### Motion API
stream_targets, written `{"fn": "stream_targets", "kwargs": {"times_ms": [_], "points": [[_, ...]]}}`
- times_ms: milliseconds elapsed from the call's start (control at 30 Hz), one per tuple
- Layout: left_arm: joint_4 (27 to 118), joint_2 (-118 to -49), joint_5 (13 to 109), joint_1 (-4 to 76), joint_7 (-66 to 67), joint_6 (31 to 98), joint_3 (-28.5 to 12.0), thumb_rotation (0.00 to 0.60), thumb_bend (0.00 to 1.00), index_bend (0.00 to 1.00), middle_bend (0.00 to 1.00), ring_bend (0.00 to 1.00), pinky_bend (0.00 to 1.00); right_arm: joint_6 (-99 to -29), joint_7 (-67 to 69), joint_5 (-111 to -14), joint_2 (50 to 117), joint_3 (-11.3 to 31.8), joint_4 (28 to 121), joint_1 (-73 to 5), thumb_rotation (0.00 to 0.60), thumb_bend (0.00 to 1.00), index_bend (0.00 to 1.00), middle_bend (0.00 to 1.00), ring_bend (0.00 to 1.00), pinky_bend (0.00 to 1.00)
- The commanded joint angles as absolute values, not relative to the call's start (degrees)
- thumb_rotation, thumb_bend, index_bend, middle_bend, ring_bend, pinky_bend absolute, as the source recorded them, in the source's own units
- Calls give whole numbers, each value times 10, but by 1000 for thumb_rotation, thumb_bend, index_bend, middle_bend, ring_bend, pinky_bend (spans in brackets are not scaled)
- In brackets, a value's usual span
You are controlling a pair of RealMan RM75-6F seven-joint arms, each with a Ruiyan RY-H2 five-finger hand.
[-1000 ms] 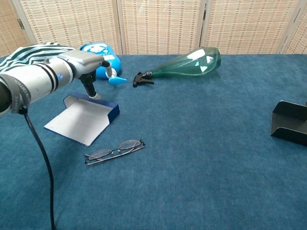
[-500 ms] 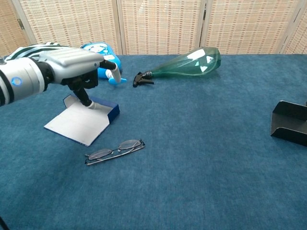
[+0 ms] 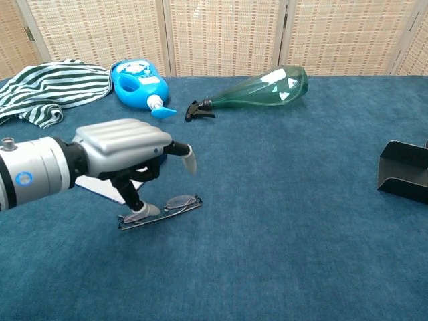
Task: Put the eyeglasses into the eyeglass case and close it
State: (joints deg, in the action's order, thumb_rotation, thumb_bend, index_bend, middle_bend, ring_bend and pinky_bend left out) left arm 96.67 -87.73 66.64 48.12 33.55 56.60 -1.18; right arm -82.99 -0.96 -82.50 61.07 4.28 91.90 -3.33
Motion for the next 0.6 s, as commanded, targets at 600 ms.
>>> {"fn": "stream_targets", "kwargs": {"times_ms": [600], "points": [[885, -919, 655, 461, 405, 578, 7, 600, 239, 296, 1000, 997, 1000, -827, 0, -826, 614, 42, 911, -35, 600, 281, 100, 241, 192, 206]]}}
